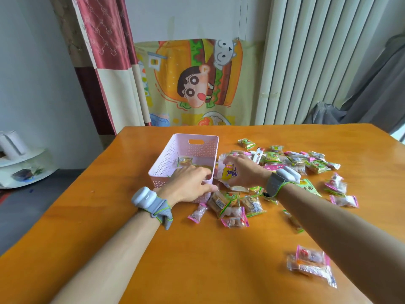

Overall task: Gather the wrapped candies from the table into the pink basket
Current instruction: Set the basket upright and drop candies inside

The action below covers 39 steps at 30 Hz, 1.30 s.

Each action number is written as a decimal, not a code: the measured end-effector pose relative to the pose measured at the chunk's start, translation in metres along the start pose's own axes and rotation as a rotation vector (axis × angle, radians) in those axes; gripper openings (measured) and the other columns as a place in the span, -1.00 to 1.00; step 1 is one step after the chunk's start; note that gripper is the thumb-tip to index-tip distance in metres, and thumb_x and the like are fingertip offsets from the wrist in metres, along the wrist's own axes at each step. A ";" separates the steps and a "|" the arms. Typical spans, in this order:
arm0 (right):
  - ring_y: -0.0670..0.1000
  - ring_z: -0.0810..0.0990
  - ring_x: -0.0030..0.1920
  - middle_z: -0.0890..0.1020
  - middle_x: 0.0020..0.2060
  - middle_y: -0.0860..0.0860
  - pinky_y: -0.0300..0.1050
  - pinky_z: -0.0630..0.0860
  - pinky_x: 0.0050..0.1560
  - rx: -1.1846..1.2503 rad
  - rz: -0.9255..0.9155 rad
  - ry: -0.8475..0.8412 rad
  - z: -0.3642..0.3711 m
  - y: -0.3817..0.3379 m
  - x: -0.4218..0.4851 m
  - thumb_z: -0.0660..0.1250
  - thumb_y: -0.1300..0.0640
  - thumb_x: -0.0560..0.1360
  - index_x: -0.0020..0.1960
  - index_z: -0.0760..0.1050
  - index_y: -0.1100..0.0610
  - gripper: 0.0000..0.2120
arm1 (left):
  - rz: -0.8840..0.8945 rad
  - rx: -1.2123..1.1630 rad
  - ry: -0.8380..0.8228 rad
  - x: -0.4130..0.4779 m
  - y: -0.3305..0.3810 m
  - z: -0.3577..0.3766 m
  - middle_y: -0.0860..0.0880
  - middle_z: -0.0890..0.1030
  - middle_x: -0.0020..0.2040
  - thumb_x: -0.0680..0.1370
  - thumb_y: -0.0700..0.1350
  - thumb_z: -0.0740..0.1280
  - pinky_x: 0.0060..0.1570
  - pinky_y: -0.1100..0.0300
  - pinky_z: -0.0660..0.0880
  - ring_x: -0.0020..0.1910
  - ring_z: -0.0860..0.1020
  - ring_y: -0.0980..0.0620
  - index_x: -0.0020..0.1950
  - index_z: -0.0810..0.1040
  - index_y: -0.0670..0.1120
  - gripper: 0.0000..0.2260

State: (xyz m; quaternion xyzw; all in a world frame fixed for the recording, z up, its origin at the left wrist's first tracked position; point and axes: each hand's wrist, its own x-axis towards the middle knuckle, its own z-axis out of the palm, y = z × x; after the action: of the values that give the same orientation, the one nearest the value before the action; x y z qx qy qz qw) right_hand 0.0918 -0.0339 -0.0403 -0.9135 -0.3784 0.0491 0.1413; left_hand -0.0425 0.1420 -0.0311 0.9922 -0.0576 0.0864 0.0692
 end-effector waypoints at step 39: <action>0.04 0.64 -0.22 0.71 -0.19 0.06 0.01 0.62 -0.13 0.145 -0.105 0.241 -0.017 -0.031 -0.041 0.39 0.16 0.49 -0.08 0.64 0.16 -0.92 | -0.073 -0.298 0.176 -0.042 -0.001 -0.003 0.15 0.64 0.02 0.53 -0.02 0.41 0.05 0.13 0.51 0.03 0.60 0.07 0.16 0.59 0.10 -0.80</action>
State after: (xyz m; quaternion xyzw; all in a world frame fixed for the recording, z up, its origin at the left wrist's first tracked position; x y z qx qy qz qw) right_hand 0.0455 -0.0458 -0.0154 -0.8791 -0.4013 -0.0412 0.2540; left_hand -0.0838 0.1476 -0.0355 0.9609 -0.0273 0.1610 0.2235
